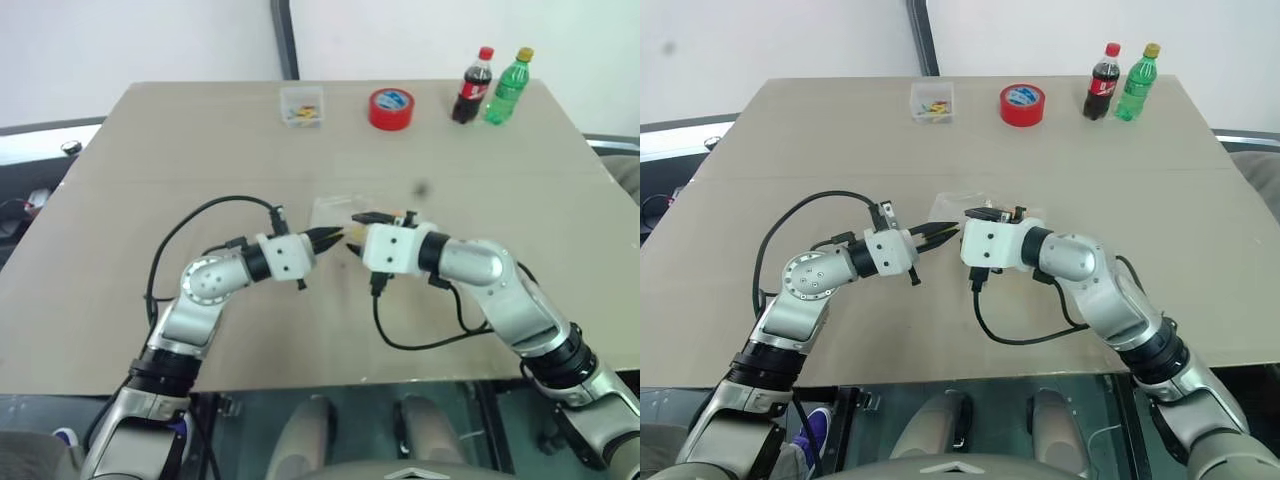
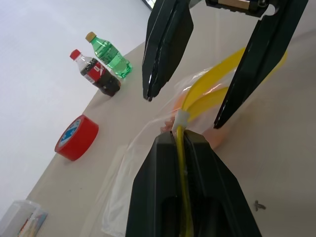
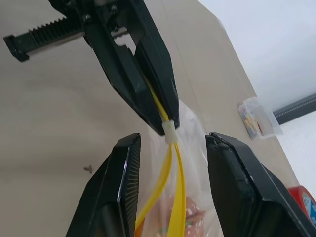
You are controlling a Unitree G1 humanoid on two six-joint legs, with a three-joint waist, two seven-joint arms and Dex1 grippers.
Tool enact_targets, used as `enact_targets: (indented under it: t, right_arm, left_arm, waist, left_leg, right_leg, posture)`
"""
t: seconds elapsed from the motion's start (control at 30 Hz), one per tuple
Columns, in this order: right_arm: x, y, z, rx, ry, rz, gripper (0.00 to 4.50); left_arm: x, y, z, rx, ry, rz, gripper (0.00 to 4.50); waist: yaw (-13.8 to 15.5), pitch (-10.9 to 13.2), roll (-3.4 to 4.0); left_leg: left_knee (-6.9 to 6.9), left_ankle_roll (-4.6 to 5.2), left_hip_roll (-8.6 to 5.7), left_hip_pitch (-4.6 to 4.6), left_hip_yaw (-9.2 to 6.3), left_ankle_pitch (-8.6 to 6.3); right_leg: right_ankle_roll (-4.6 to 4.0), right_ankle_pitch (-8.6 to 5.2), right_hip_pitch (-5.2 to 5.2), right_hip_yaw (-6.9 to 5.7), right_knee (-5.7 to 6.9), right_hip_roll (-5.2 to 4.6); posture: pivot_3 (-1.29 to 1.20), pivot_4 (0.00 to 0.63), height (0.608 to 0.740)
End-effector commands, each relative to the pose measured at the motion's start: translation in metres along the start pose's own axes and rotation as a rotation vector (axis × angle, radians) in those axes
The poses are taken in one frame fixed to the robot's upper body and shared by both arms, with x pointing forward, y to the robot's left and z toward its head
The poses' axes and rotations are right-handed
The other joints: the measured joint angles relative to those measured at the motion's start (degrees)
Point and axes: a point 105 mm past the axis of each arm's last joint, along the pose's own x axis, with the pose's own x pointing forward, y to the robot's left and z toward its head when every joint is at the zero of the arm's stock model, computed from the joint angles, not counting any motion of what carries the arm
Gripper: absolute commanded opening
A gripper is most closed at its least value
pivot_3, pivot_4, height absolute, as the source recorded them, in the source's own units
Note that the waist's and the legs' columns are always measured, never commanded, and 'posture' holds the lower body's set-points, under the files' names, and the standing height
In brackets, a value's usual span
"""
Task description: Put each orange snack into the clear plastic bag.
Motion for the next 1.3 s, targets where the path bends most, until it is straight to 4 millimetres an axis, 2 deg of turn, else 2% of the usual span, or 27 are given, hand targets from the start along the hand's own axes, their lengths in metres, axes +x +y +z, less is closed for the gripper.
enact_targets:
  t: [0.03,0.07,0.47,0.53,0.57,0.6,0.63,0.97,1.3]
  right_arm:
    - [0.001,-0.008,0.012,-0.051,-0.042,-0.021,1.62]
    - [0.002,-0.009,0.012,-0.056,-0.042,-0.025,1.37]
    - [0.005,-0.010,0.012,-0.093,-0.046,-0.025,1.37]
    - [0.005,-0.010,0.013,-0.089,-0.048,-0.025,0.81]
    - [0.005,-0.010,0.013,-0.089,-0.049,-0.026,0.77]
    - [0.005,-0.010,0.013,-0.089,-0.049,-0.027,0.22]
    - [0.005,-0.010,0.012,-0.090,-0.048,-0.026,0.04]
    - [0.003,-0.013,0.007,-0.086,-0.026,-0.041,0.04]
    - [-0.015,-0.020,-0.028,0.028,0.118,-0.115,0.04]
  left_arm:
    - [0.000,0.006,0.011,0.052,-0.038,0.015,0.00]
    - [0.000,0.005,0.011,0.052,-0.038,0.015,0.00]
    - [-0.001,0.009,0.010,0.024,-0.035,0.033,0.00]
    - [-0.001,0.009,0.010,0.024,-0.035,0.031,0.00]
    - [-0.001,0.009,0.010,0.024,-0.035,0.031,0.00]
    - [-0.001,0.009,0.010,0.024,-0.035,0.031,0.00]
    - [-0.001,0.009,0.010,0.023,-0.035,0.032,0.00]
    - [-0.001,0.010,0.010,0.008,-0.037,0.047,0.00]
    - [-0.003,0.020,0.010,-0.066,-0.049,0.097,0.00]
  waist:
    - [0.0,0.0,0.00]
    - [0.0,0.0,0.00]
    - [0.0,0.0,0.00]
    - [0.0,0.0,0.00]
    - [0.0,0.0,0.00]
    - [0.0,0.0,0.00]
    - [0.0,0.0,0.00]
    - [0.0,0.0,0.01]
    - [0.0,0.0,0.01]
  left_leg:
    - [0.00,0.00,0.00,0.00,0.00,0.00]
    - [0.00,0.00,0.00,0.00,0.00,0.00]
    - [0.00,0.00,0.00,0.00,0.00,0.00]
    - [0.00,0.00,0.00,0.00,0.00,0.00]
    - [0.00,0.00,-0.01,0.00,0.00,0.00]
    - [0.00,0.00,0.00,0.00,0.00,0.00]
    - [0.00,0.00,0.00,0.00,-0.01,0.00]
    - [0.00,0.00,0.00,0.00,-0.01,0.00]
    - [-0.01,0.00,0.00,0.00,-0.01,0.00]
  right_leg:
    - [0.00,0.00,0.00,0.00,0.00,0.00]
    - [0.00,0.00,0.00,0.00,0.00,0.00]
    - [0.00,0.00,0.00,0.00,0.00,0.00]
    - [0.00,0.00,0.00,0.00,0.00,0.00]
    - [0.00,0.00,0.00,0.00,0.00,0.00]
    - [0.00,0.00,0.00,0.00,0.00,0.00]
    - [0.00,0.00,0.00,0.00,0.00,0.00]
    - [0.00,0.00,0.00,0.00,0.00,0.00]
    - [0.00,0.00,0.00,0.00,-0.01,0.00]
  posture:
    - [0.00,0.150,0.740]
    - [0.00,0.150,0.740]
    - [0.00,0.150,0.740]
    - [0.00,0.150,0.740]
    - [0.00,0.150,0.740]
    - [0.00,0.150,0.740]
    - [0.00,0.150,0.740]
    - [0.00,0.150,0.740]
    - [0.00,0.150,0.740]
